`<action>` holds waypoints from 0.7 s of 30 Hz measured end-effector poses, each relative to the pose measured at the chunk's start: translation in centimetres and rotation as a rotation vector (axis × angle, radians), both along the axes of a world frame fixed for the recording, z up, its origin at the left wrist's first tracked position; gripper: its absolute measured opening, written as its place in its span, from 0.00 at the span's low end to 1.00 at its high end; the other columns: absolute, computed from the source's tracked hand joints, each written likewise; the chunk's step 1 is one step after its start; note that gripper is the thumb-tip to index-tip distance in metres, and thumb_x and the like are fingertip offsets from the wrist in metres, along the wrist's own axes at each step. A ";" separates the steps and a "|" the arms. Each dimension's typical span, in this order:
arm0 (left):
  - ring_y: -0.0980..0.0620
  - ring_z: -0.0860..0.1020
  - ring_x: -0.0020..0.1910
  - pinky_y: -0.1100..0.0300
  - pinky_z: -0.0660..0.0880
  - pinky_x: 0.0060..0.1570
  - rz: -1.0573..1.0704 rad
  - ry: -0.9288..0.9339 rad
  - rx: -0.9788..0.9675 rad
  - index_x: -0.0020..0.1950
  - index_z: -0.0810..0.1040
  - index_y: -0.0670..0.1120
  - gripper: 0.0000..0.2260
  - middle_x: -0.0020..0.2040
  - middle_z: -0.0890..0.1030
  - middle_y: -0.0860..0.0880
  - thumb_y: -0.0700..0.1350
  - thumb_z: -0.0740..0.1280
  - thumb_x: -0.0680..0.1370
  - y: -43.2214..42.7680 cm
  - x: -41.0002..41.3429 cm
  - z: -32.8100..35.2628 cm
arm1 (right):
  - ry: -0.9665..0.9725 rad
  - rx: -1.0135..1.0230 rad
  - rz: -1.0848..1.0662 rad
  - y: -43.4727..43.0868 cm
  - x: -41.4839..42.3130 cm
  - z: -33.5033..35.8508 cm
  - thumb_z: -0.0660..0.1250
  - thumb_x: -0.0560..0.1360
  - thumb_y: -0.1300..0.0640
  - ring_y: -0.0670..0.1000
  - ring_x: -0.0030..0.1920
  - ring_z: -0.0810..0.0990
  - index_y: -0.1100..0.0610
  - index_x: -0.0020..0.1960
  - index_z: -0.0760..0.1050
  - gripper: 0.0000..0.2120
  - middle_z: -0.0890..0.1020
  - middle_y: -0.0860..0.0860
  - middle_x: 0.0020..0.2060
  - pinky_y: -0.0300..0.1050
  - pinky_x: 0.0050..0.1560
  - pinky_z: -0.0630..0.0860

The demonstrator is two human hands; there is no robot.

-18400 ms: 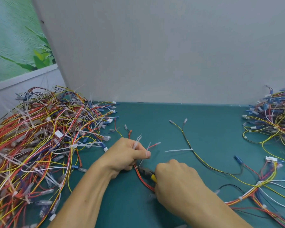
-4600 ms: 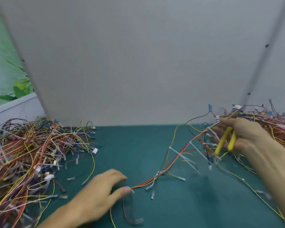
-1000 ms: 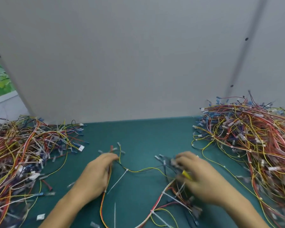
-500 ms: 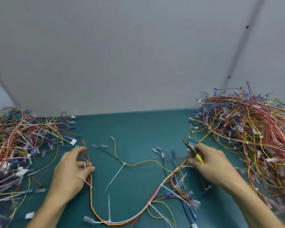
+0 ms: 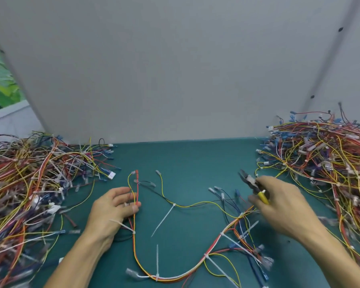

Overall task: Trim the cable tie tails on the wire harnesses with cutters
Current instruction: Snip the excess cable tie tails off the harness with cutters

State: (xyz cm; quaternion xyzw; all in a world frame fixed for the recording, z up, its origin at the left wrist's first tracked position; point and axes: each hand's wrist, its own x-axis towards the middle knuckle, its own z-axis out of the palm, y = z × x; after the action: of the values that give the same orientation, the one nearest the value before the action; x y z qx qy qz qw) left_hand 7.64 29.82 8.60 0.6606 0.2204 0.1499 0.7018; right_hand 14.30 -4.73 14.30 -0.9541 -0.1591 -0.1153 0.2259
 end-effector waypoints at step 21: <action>0.51 0.83 0.42 0.64 0.79 0.39 0.013 -0.054 0.278 0.56 0.73 0.45 0.22 0.53 0.80 0.42 0.24 0.69 0.70 -1.1 0.9 0.1 | 0.121 -0.234 -0.170 8.6 6.1 -1.4 0.64 0.71 0.55 0.60 0.42 0.72 0.54 0.49 0.73 0.08 0.76 0.56 0.42 0.46 0.41 0.65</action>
State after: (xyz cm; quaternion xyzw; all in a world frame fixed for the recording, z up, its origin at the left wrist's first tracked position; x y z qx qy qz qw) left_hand 8.54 28.72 8.69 0.7457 0.1829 0.2010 0.6083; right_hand 20.44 3.89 12.95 -0.9892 -0.0762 -0.0571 0.1117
